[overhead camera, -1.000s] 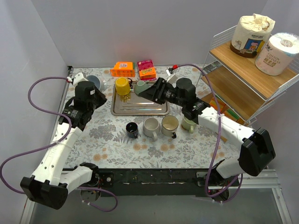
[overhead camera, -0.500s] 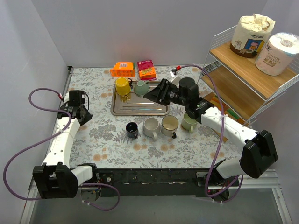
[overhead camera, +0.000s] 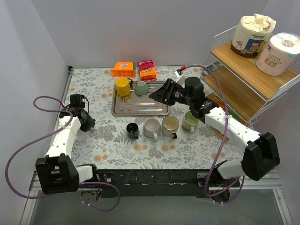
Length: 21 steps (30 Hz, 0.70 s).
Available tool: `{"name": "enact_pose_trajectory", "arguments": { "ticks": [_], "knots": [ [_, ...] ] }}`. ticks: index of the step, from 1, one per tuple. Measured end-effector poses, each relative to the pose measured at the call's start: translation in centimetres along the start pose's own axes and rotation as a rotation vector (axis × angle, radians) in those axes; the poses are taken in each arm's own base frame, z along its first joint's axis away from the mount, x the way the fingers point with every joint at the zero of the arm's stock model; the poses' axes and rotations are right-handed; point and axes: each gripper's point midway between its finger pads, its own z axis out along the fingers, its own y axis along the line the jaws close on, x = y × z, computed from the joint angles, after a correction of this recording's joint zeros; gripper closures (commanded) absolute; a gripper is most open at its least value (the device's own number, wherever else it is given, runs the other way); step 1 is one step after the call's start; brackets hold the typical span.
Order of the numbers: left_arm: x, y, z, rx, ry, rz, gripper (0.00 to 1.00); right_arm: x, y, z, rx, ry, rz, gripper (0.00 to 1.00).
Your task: Turn the mug right side up
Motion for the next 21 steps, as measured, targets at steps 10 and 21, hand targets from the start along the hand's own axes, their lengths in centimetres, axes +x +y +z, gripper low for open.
{"name": "enact_pose_trajectory", "arguments": {
  "ticks": [10, 21],
  "knots": [
    [1.5, 1.7, 2.3, -0.106, 0.019, -0.118, 1.00, -0.7, -1.1, -1.1, 0.008, -0.011, 0.014, 0.41],
    [0.9, 4.0, 3.1, -0.201, -0.086, -0.204, 0.58, -1.1, -1.8, -1.5, 0.015, -0.014, 0.026, 0.39]
  ]
}}
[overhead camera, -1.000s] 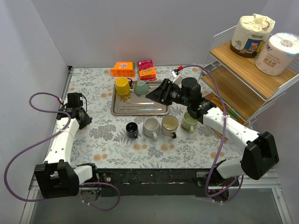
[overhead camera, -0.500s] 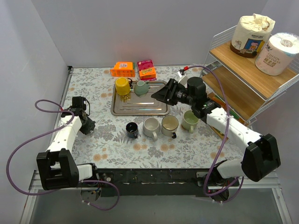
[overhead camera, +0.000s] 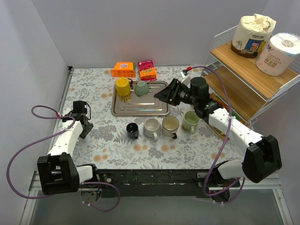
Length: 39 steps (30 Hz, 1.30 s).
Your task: Turn the mug right side up
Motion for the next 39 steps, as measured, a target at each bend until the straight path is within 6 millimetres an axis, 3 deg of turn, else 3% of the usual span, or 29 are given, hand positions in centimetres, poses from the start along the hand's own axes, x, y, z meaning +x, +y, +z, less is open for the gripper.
{"name": "enact_pose_trajectory", "arguments": {
  "ticks": [3, 10, 16, 17, 24, 31, 39],
  "knots": [
    [-0.3, 0.1, 0.0, -0.005, -0.017, -0.015, 0.43, 0.0, -0.1, 0.0, 0.001, 0.000, 0.003, 0.39],
    [-0.6, 0.1, -0.5, -0.001, -0.027, -0.031, 0.25, 0.2, -0.7, 0.4, 0.017, 0.008, 0.018, 0.37],
    [-2.6, -1.0, -3.6, 0.066, -0.062, -0.075, 0.09, 0.2, -2.6, 1.8, 0.070, 0.031, -0.015, 0.33],
    [-2.9, -1.1, -4.3, 0.086, -0.069, -0.085, 0.02, 0.0, -3.0, 2.2, 0.086, 0.032, -0.032, 0.32],
    [-4.6, -2.1, -9.0, 0.226, -0.104, -0.114, 0.02, -3.1, -5.2, 4.6, 0.176, -0.030, -0.221, 0.31],
    [-4.6, -2.5, -10.4, 0.267, -0.099, -0.079, 0.02, -6.4, -9.5, 9.2, 0.253, -0.081, -0.489, 0.27],
    [-5.3, -6.3, -13.7, 0.427, -0.113, 0.017, 0.02, -10.0, -13.7, 15.0, 0.304, -0.174, -0.633, 0.28]
  ]
}}
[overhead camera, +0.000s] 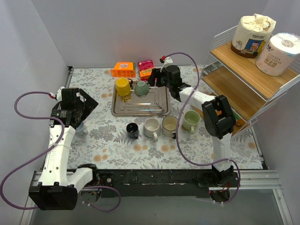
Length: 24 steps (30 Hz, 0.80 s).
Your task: Turn the mug right side up
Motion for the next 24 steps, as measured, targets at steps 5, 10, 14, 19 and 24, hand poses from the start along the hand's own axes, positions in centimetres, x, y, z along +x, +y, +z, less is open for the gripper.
{"name": "enact_pose_trajectory", "arguments": {
  "ticks": [5, 10, 14, 19, 24],
  "knots": [
    [-0.2, -3.2, -0.3, 0.087, 0.018, 0.063, 0.02, -0.7, -1.4, 4.2, 0.040, -0.083, 0.036, 0.31],
    [0.2, -4.6, -0.2, 0.129, 0.037, 0.100, 0.02, -0.5, -2.2, 7.3, 0.038, -0.139, 0.116, 0.37],
    [0.7, -4.9, 0.1, 0.135, 0.060, 0.113, 0.02, -0.1, -2.5, 9.2, 0.029, -0.159, 0.171, 0.50],
    [0.9, -5.0, 0.1, 0.142, 0.069, 0.118, 0.02, 0.0, -2.8, 10.6, 0.018, -0.166, 0.210, 0.65],
    [1.0, -5.1, 0.4, 0.140, 0.076, 0.123, 0.02, 0.4, -2.8, 10.6, 0.002, -0.143, 0.228, 0.68]
  ]
}}
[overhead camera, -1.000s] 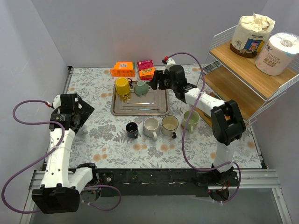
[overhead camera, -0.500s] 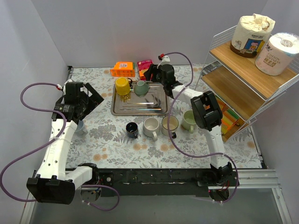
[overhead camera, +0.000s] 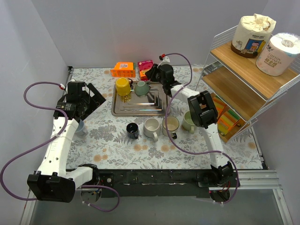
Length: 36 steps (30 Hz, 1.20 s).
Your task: Turn the mug right side up
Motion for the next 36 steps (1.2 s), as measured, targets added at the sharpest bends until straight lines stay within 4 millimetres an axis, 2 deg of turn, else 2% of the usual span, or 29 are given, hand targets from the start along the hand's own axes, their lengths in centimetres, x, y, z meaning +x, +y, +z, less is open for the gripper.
{"name": "enact_pose_trajectory", "arguments": {
  "ticks": [6, 20, 27, 31, 36],
  "knots": [
    [0.0, -0.2, 0.6, 0.002, 0.004, 0.001, 0.02, 0.8, -0.1, -0.2, -0.001, 0.034, -0.001, 0.68],
    [0.3, 0.0, 0.9, 0.000, 0.013, 0.008, 0.02, 4.3, -0.8, -0.6, 0.017, 0.130, -0.017, 0.68],
    [0.7, 0.0, 1.2, 0.003, 0.022, 0.009, 0.02, 4.7, -1.2, -0.8, 0.023, 0.141, -0.040, 0.69],
    [0.9, 0.1, 1.4, 0.006, 0.027, 0.009, 0.02, 5.3, -1.7, -1.2, 0.031, 0.153, -0.054, 0.69],
    [1.2, 0.2, 1.3, 0.010, 0.029, 0.009, 0.02, 5.6, -1.5, -2.9, 0.039, 0.180, -0.089, 0.69]
  ]
}}
